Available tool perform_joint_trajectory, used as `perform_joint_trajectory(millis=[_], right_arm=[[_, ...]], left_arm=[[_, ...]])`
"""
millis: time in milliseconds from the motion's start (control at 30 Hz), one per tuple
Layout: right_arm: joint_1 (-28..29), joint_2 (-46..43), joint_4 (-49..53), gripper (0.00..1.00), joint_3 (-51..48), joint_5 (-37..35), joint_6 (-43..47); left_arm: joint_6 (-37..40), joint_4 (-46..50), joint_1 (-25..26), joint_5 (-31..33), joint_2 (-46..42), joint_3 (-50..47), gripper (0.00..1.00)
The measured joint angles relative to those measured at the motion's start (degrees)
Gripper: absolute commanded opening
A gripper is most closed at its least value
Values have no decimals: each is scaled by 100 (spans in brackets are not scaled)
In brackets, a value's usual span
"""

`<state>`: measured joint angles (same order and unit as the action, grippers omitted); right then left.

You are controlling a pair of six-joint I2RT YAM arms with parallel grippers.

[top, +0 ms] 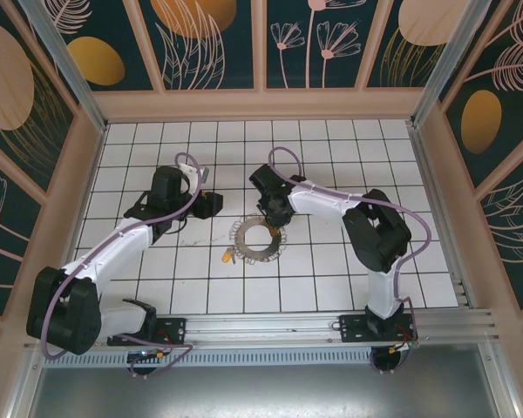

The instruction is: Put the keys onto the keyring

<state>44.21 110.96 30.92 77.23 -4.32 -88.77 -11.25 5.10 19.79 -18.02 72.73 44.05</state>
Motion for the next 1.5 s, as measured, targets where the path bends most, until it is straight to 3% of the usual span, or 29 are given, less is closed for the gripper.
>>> perform_joint_trajectory(millis=[800,900,1500], right_arm=[[42,348,302,27,306,-44,-743],[42,354,317,21,308,-52,-769],[42,439,356,21,328,-302,-761]], left_arm=[[-87,-59,0,-422,-85,-96,56],[-90,-59,0,-442,-87,-98,56],[-107,-66,2,-511,-144,-142,55]])
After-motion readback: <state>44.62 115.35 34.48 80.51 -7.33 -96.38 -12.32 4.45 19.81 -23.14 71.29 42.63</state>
